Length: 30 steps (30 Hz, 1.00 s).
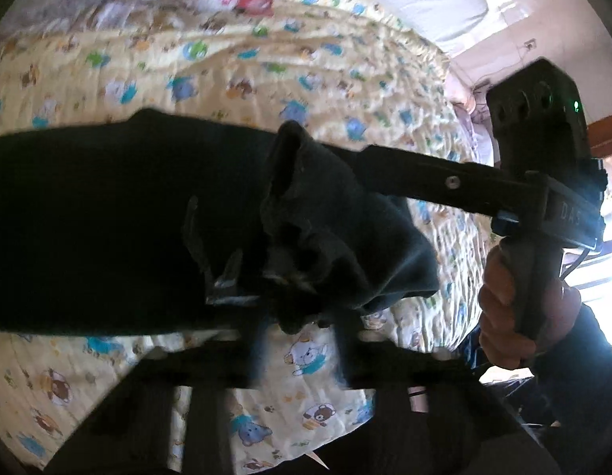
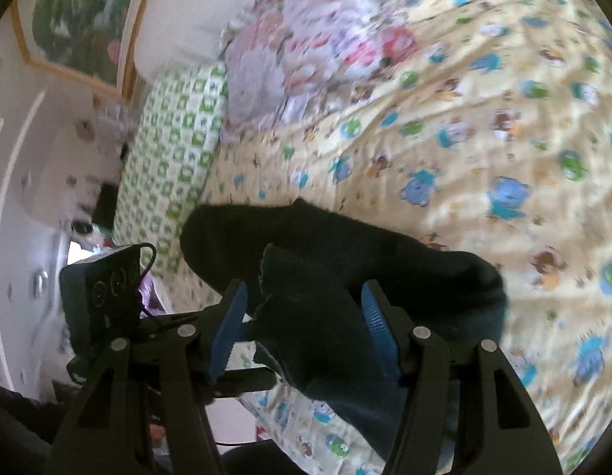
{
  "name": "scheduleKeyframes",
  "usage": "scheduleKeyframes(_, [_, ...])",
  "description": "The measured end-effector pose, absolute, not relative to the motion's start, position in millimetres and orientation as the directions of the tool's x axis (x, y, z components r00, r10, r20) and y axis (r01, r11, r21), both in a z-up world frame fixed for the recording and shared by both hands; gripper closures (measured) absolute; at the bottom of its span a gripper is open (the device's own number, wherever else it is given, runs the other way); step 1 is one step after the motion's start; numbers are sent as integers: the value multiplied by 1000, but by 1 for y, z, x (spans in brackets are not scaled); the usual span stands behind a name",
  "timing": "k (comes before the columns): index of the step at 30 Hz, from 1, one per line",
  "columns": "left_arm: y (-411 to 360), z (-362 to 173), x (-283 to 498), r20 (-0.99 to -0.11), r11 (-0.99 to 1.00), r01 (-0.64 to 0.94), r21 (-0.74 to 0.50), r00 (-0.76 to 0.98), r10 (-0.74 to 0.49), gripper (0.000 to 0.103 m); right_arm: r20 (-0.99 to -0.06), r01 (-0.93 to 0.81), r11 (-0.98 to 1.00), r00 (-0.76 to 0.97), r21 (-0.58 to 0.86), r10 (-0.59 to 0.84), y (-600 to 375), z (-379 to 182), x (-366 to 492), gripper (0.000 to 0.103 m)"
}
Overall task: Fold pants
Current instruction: 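Fold the legs over with the right gripper while the left gripper holds the waistband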
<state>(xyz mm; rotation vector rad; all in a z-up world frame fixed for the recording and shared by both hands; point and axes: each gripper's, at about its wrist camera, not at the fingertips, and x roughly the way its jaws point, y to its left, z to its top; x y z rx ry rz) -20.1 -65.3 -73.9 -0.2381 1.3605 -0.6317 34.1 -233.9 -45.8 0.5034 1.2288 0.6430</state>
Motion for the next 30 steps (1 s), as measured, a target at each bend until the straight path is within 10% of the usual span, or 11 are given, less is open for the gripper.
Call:
scheduleKeyframes(4, [-56, -73, -23, -834, 825, 273, -495, 115, -539, 93, -720, -224, 727, 127, 649, 682, -207, -58, 42, 88])
scheduleKeyframes(30, [-33, -107, -25, -837, 844, 147, -515, 125, -532, 93, -774, -312, 764, 122, 565, 621, -173, -44, 44, 78])
